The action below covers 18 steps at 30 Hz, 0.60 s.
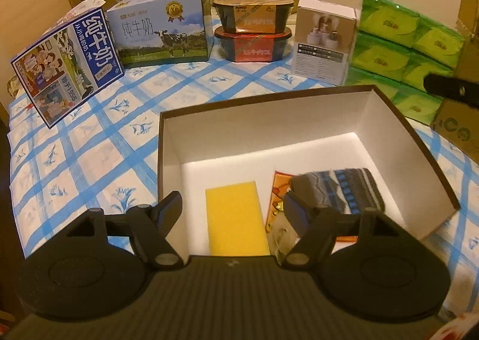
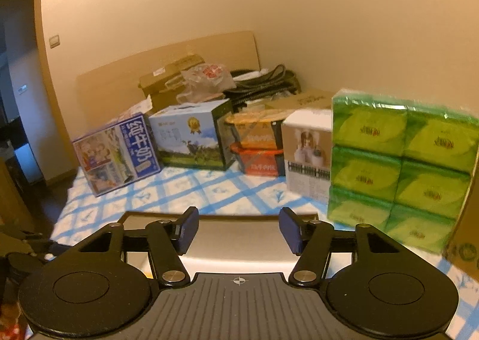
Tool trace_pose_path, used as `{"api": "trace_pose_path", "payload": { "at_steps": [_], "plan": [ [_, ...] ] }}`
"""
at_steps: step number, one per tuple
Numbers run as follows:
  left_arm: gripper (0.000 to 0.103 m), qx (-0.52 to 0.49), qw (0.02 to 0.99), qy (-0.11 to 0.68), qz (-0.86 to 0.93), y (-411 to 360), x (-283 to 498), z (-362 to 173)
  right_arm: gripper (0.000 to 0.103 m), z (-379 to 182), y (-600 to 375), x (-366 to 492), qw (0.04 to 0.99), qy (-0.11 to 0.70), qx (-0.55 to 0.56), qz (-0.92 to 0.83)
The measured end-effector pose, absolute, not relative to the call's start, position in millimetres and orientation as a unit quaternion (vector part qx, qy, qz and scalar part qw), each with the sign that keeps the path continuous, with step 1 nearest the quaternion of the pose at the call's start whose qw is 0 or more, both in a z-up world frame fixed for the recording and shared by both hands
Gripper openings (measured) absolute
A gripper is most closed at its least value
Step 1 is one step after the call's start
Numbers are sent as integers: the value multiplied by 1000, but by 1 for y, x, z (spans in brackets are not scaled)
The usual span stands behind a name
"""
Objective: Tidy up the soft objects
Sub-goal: 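Carry sponge and sock into the box and open both tools to release, then withdraw both open tools from the box back toward the remaining cloths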
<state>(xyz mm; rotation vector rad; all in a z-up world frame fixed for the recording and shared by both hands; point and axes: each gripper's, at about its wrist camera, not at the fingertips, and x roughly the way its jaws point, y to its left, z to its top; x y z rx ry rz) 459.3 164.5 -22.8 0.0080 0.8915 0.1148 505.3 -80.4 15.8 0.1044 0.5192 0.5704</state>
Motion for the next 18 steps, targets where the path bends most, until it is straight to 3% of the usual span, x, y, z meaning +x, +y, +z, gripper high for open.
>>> {"api": "trace_pose_path", "payload": {
  "at_steps": [18],
  "plan": [
    [73, -35, 907, 417, 39, 154, 325, 3, 72, 18, -163, 381, 911, 300, 86, 269]
  ]
}}
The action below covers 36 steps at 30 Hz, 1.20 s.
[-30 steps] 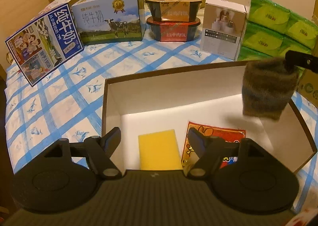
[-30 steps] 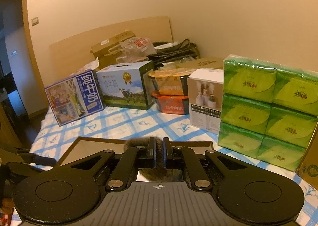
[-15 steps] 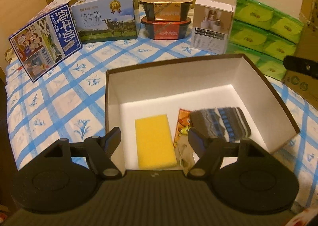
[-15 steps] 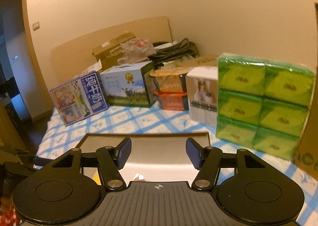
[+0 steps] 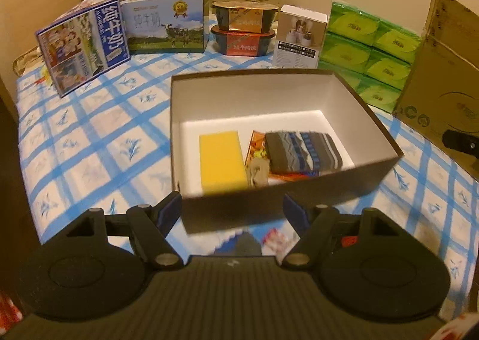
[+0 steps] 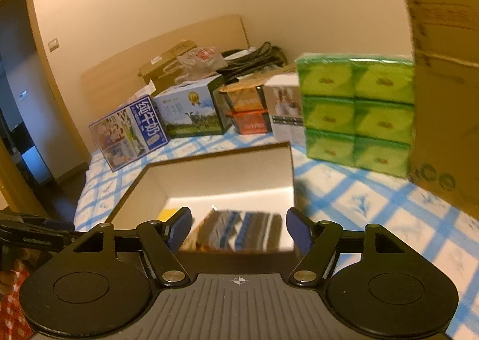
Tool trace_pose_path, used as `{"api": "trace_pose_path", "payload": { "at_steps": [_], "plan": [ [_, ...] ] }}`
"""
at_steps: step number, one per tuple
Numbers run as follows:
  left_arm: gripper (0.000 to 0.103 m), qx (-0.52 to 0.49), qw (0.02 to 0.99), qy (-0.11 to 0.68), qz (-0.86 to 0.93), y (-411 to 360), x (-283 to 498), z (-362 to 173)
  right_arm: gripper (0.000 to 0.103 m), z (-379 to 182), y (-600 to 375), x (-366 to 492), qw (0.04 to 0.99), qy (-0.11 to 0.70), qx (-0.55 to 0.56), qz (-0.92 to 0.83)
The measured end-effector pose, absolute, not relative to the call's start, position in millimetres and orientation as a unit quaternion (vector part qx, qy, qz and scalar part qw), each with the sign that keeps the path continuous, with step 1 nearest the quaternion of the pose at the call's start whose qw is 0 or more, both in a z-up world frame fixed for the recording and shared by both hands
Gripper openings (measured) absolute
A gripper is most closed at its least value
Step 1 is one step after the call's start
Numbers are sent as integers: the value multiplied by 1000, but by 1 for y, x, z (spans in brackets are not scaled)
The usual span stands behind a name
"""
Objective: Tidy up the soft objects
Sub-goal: 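Withdraw both open tools from the box back toward the remaining cloths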
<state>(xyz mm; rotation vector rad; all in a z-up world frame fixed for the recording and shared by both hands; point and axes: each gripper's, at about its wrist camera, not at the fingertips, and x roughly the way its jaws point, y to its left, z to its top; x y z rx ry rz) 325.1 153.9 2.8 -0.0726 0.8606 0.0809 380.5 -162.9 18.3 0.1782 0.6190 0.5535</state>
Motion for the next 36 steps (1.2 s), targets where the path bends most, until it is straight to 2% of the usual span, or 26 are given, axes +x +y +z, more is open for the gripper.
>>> {"api": "trace_pose_path", "payload": {
  "at_steps": [16, 36],
  "plan": [
    [73, -66, 905, 417, 50, 136, 217, 7, 77, 10, -222, 284, 902, 347, 117, 227],
    [73, -69, 892, 444, 49, 98, 159, -15, 78, -20, -250, 211, 878, 417, 126, 200]
  ]
}}
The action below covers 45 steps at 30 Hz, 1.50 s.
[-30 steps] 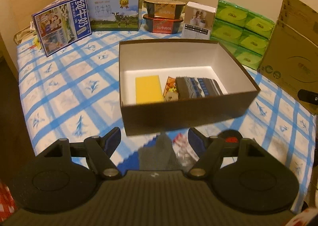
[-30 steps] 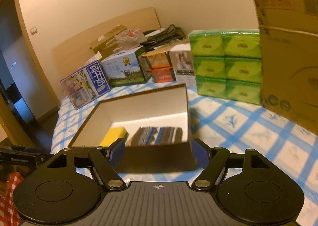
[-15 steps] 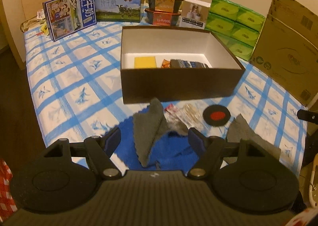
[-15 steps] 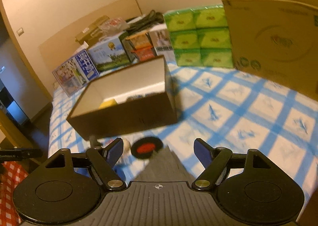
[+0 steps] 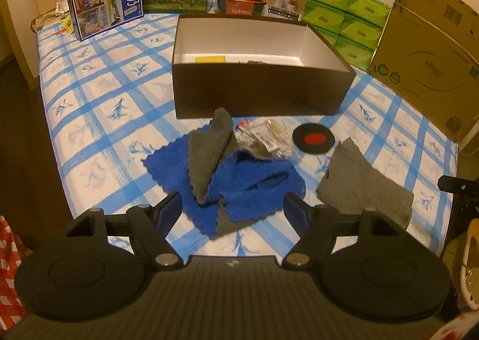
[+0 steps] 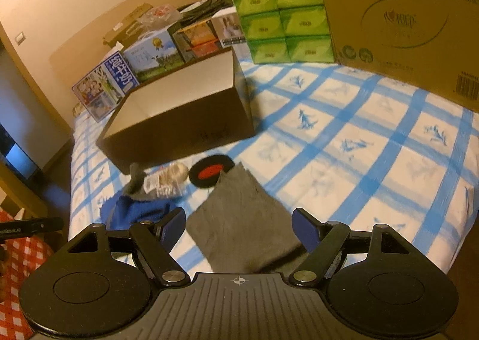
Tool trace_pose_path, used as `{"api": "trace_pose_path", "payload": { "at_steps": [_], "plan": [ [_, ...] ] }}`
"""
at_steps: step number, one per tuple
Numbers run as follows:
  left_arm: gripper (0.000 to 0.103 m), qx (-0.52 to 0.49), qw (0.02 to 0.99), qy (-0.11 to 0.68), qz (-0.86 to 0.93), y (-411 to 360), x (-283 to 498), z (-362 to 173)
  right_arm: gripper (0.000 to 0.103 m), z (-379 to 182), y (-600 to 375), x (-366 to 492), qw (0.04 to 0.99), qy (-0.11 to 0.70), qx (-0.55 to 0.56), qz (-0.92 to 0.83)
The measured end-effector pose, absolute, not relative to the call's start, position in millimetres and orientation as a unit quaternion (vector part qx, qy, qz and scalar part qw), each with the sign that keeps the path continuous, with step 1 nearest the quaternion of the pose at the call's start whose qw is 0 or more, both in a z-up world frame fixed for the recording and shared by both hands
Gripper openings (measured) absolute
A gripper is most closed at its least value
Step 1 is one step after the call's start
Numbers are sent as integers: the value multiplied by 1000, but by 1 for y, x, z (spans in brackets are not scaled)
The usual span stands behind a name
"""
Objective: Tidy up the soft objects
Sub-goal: 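Withdraw both open tools from the box back toward the remaining cloths, then close the right tool on the folded grey felt cloth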
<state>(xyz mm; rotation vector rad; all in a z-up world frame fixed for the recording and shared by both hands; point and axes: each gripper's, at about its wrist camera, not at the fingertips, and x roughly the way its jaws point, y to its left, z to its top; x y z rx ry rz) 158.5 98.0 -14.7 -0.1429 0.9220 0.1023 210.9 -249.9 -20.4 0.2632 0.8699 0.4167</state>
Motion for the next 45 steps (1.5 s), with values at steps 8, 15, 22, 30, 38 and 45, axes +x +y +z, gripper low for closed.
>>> {"api": "trace_pose_path", "payload": {
  "at_steps": [8, 15, 22, 30, 38, 45],
  "plan": [
    [73, -67, 886, 455, 52, 90, 146, -27, 78, -41, -249, 192, 859, 452, 141, 195],
    [73, -67, 883, 462, 50, 85, 143, -36, 78, -66, -251, 186, 841, 485, 160, 180],
    [73, -63, 878, 472, 46, 79, 145, -45, 78, -80, -251, 188, 828, 499, 191, 170],
    [73, -62, 874, 479, 48, 78, 151, -56, 78, -96, -255, 197, 816, 509, 230, 145],
    [73, -60, 871, 485, 49, 80, 159, -65, 78, -110, -256, 212, 816, 500, 261, 122],
    [73, -59, 868, 491, 48, 81, 166, -72, 77, -129, -252, 226, 810, 492, 295, 120]
  ]
}}
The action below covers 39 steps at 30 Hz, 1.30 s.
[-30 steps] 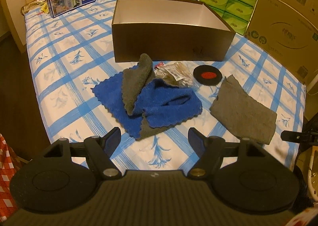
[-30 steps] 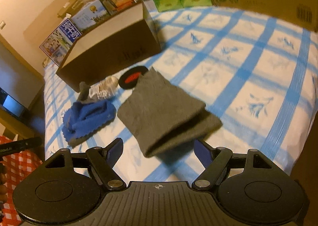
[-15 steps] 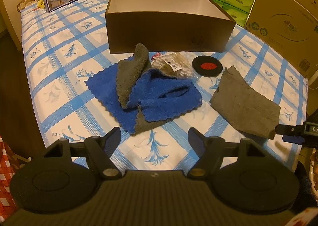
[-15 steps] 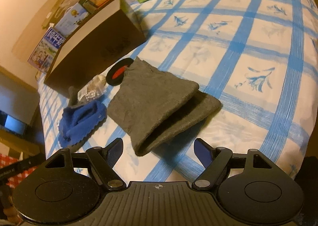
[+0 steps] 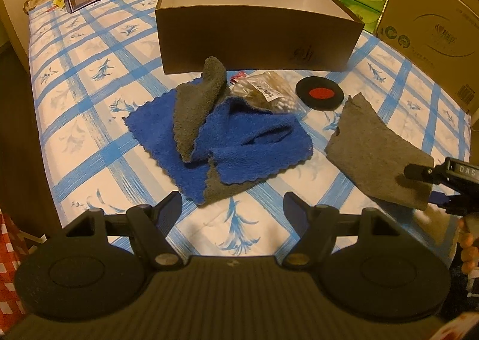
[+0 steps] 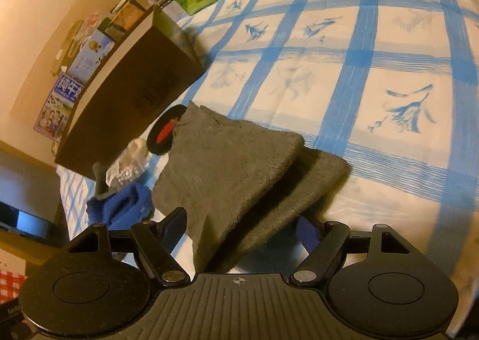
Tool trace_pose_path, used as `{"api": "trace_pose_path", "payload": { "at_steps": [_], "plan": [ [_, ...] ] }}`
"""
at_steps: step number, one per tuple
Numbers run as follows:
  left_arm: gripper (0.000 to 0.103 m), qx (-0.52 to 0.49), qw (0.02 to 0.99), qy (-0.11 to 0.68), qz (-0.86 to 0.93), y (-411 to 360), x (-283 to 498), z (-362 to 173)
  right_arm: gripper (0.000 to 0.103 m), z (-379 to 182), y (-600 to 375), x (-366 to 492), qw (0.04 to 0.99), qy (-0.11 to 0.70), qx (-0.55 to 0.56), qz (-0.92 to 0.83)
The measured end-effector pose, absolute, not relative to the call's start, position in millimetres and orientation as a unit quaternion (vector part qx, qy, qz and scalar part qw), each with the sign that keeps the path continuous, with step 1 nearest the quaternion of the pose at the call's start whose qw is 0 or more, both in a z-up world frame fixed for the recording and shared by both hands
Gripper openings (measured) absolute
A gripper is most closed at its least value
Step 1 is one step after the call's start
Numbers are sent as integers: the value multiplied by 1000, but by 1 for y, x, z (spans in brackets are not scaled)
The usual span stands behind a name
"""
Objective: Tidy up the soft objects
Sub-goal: 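Close the right tool on the folded grey felt cloth, then grasp the clear cotton-swab bag with the left tool while the right tool lifts the grey cloth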
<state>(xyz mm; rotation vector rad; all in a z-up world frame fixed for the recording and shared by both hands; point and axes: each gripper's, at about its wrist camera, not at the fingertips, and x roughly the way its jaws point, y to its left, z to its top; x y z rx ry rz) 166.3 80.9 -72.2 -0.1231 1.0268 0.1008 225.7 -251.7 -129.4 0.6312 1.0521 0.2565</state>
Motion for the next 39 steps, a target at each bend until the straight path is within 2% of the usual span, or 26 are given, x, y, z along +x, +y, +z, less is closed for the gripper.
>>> {"api": "trace_pose_path", "payload": {
  "at_steps": [2, 4, 5, 7, 10, 19, 28, 33, 39],
  "plan": [
    [73, -57, 867, 492, 47, 81, 169, -74, 71, -131, -250, 228, 813, 484, 301, 118],
    [73, -56, 868, 492, 45, 80, 172, -75, 54, -133, -249, 232, 815, 482, 300, 115],
    [73, -55, 868, 492, 44, 79, 173, -76, 49, -134, -249, 233, 816, 481, 299, 114],
    [73, -53, 869, 490, 42, 78, 175, -77, 29, -133, -251, 234, 822, 473, 298, 114],
    [72, -50, 870, 489, 38, 77, 181, -79, 9, -126, -254, 235, 832, 455, 292, 121],
    [72, -33, 883, 468, 21, 70, 205, -76, 6, -83, -258, 247, 877, 390, 252, 123],
    [71, -16, 894, 447, 6, 61, 245, -76, 6, -34, -222, 255, 937, 317, 81, 123],
    [67, -13, 896, 444, 1, 54, 272, -85, 6, -32, -190, 262, 948, 291, -8, 126],
    [67, -28, 887, 461, 9, 56, 300, -103, 6, -47, -169, 276, 944, 299, -25, 136]
  ]
}}
